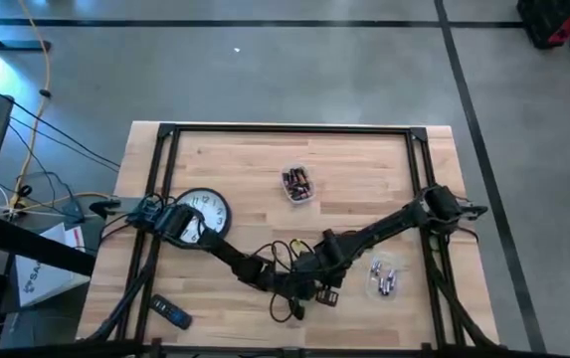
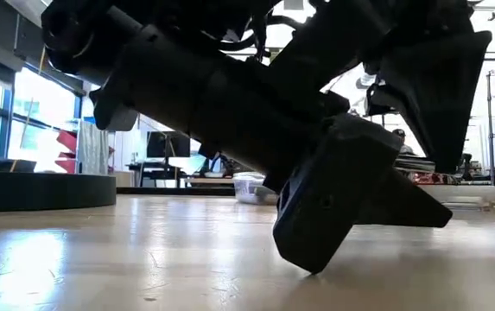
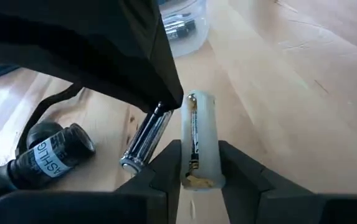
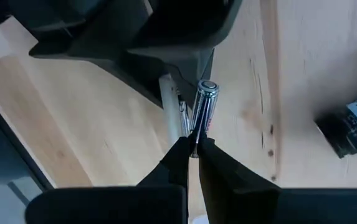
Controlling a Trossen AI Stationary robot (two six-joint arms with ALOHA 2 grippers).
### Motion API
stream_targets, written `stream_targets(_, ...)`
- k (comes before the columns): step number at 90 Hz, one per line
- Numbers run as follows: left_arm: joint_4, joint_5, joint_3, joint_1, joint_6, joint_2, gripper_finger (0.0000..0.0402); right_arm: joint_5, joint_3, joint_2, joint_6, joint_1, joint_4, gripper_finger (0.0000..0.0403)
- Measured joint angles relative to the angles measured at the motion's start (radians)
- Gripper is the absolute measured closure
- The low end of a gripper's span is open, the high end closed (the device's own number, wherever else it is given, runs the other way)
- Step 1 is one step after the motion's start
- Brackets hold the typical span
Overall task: Insert battery
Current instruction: Insert the silver battery into the battery holder
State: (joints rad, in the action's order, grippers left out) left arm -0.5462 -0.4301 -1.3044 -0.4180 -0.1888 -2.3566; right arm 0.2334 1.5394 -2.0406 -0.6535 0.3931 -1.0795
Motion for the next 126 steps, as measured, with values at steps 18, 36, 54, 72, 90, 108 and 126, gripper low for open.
stream_targets(18, 0.005, 0.005, 0.000, 0.001, -0.007, 0.000, 0.0330, 0.021, -0.001, -0.001, -0.001, 0.019, -0.053, 0.0403)
stream_targets(36, -0.015, 0.000, 0.000, -0.005, -0.053, 0.001, 0.0330, 0.066, -0.007, -0.010, 0.037, 0.031, -0.093, 0.0403)
stream_targets(54, -0.032, 0.023, 0.002, -0.005, -0.055, 0.000, 0.0330, 0.065, -0.007, -0.009, 0.065, 0.037, -0.091, 0.0403)
stream_targets(72, -0.028, 0.030, 0.002, -0.005, -0.037, 0.000, 0.0330, 0.025, -0.007, -0.008, 0.068, 0.045, -0.090, 0.0403)
stream_targets(90, -0.038, 0.002, 0.002, -0.009, 0.005, -0.002, 0.0330, -0.088, 0.000, 0.039, 0.078, 0.066, -0.122, 0.0403)
stream_targets(108, -0.039, -0.011, 0.002, -0.011, 0.012, -0.002, 0.0330, -0.129, -0.049, 0.111, 0.030, 0.107, -0.090, 0.0403)
stream_targets(126, -0.035, 0.000, 0.001, -0.012, 0.031, -0.002, 0.0330, -0.085, -0.216, 0.166, -0.088, 0.146, 0.145, 0.0403)
